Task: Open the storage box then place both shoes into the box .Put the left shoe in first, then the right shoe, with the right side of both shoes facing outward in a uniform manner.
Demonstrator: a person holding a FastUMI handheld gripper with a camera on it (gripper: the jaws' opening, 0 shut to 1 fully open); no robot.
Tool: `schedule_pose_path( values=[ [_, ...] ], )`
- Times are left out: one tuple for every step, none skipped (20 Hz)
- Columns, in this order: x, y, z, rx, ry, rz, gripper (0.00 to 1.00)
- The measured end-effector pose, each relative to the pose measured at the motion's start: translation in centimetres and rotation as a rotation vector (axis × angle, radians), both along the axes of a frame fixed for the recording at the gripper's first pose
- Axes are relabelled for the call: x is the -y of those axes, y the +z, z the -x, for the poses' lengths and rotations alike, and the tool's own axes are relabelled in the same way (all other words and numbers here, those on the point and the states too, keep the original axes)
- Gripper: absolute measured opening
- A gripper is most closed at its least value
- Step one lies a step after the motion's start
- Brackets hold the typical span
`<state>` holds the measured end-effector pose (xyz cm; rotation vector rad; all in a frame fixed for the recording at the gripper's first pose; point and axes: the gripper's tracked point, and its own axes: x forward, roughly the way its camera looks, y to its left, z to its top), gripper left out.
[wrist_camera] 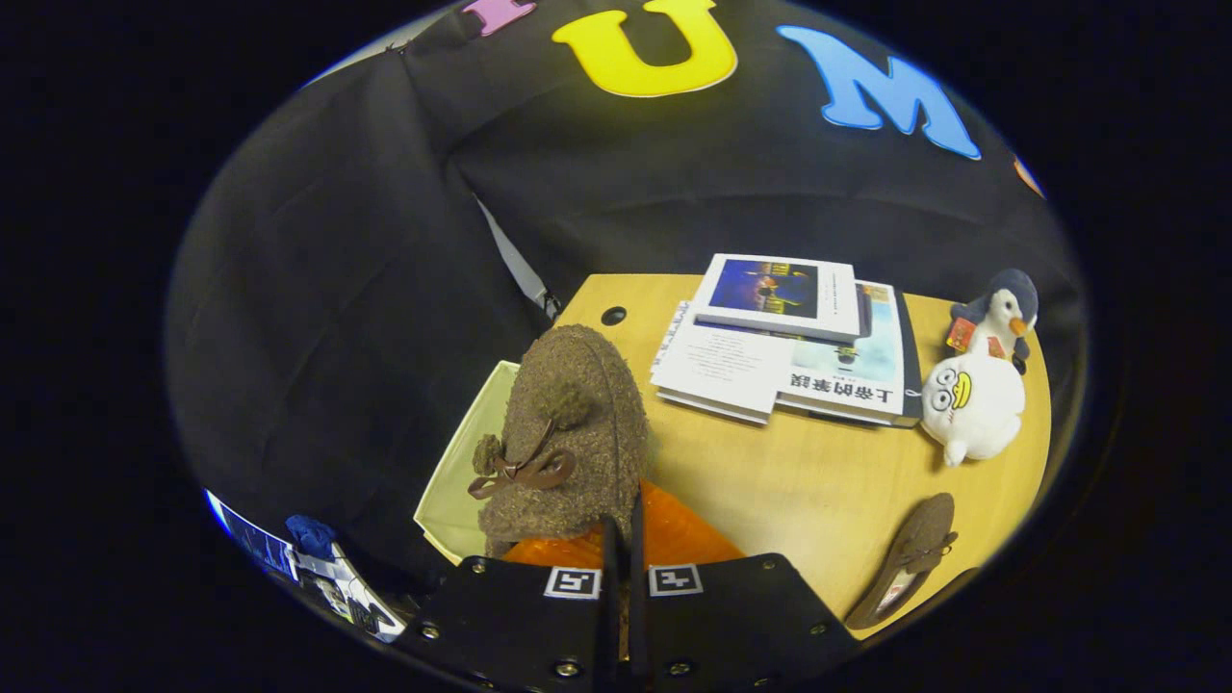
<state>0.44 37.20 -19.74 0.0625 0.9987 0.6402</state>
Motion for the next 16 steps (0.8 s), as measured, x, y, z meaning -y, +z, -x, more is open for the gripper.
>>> schedule_pose_path(
  values=[
    [-1.3, 0.2, 0.2, 0.002, 0.022, -0.002, 0.04],
    [-2.5, 0.0, 0.5, 0.000, 0.041, -0.004, 0.04],
    [-3.8, 0.0, 0.7, -0.005, 0.059, -0.006, 0.04],
    [-4.9, -0.1, 1.2, -0.011, 0.075, -0.007, 0.04],
    [-6.0, -0.2, 1.4, -0.017, 0.093, -0.005, 0.04],
    [-6.8, -0.6, 1.5, -0.019, 0.109, 0.000, 0.04],
    [-7.7, -1.1, 1.4, -0.023, 0.120, 0.009, 0.04],
    [-8.5, -1.8, 1.4, -0.029, 0.132, 0.015, 0.04],
    [-9.2, -2.5, 1.3, -0.041, 0.136, 0.024, 0.04],
    [-9.7, -3.3, 1.3, -0.056, 0.140, 0.038, 0.04],
    [-10.0, -3.8, 1.4, -0.076, 0.140, 0.050, 0.04],
    [-10.4, -4.2, 1.5, -0.091, 0.145, 0.054, 0.04],
    [-10.8, -4.7, 1.6, -0.103, 0.149, 0.063, 0.04],
    [-11.2, -5.2, 1.6, -0.108, 0.153, 0.072, 0.04],
    [-11.5, -5.6, 1.5, -0.108, 0.154, 0.080, 0.04],
    [-11.8, -5.9, 1.6, -0.111, 0.154, 0.086, 0.04]
  ],
)
